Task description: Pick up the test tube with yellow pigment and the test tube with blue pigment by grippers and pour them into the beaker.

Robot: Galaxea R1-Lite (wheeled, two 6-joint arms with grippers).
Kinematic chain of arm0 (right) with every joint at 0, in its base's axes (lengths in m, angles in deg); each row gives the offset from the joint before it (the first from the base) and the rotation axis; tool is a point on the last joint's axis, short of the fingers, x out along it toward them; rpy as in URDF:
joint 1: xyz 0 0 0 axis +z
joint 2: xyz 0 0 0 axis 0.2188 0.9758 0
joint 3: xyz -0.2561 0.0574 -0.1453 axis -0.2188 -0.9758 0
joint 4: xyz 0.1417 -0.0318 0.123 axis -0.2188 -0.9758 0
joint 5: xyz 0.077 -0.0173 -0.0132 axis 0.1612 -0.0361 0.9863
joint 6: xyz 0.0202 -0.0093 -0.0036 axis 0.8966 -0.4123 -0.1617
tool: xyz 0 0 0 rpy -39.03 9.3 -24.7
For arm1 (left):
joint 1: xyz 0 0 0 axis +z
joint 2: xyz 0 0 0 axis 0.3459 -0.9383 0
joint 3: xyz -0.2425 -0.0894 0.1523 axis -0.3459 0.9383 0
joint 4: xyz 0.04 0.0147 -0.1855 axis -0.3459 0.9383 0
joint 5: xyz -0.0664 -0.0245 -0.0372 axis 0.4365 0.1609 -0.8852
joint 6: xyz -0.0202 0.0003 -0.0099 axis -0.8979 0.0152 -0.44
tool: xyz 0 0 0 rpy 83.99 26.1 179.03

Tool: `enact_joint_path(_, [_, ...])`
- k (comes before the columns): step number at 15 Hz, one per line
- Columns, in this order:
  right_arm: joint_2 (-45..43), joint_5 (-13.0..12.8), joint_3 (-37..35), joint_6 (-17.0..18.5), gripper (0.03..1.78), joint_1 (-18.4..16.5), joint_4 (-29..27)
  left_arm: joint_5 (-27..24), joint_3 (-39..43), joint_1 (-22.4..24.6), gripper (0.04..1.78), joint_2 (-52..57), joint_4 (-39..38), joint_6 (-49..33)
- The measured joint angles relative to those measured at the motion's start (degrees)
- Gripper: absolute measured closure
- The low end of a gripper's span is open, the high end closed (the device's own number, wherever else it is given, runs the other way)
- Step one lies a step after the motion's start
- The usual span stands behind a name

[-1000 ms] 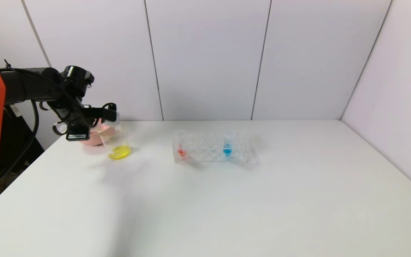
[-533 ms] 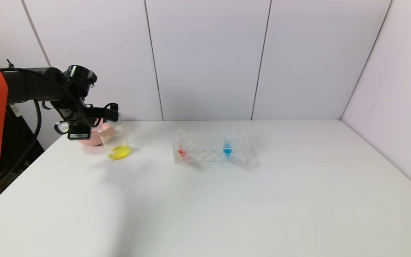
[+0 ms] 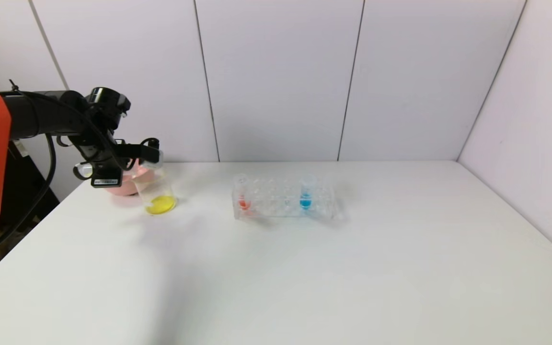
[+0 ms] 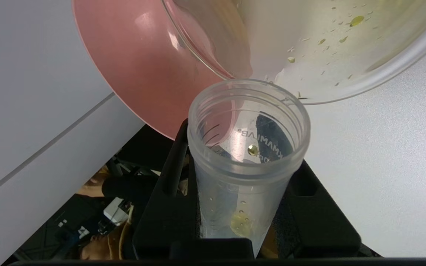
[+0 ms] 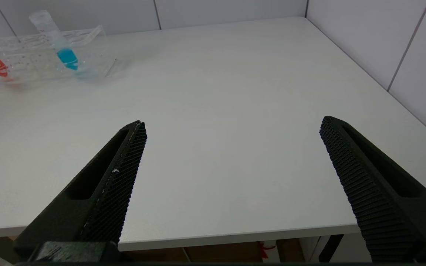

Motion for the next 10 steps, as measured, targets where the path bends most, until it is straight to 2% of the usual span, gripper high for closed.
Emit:
enact_joint_path(2, [0.0, 0.0, 0.0, 0.0, 0.10, 0.0, 0.0, -1.8, 0.0, 0.6, 1.28, 0.4, -0.5, -1.1])
enact_joint_path(4, [0.0, 0.0, 0.0, 0.0, 0.10, 0.0, 0.0, -7.4, 0.1, 3.1, 1.28, 1.3, -1.5, -4.6])
enact_joint_path(8, [0.0, 0.0, 0.0, 0.0, 0.10, 0.0, 0.0, -23.9, 0.1, 10.8, 1.28, 5.3, -4.3, -18.6])
enact_joint_path(10, [0.0, 0.0, 0.0, 0.0, 0.10, 0.0, 0.0, -30.1, 0.1, 13.7, 1.28, 7.0, -7.3, -27.0])
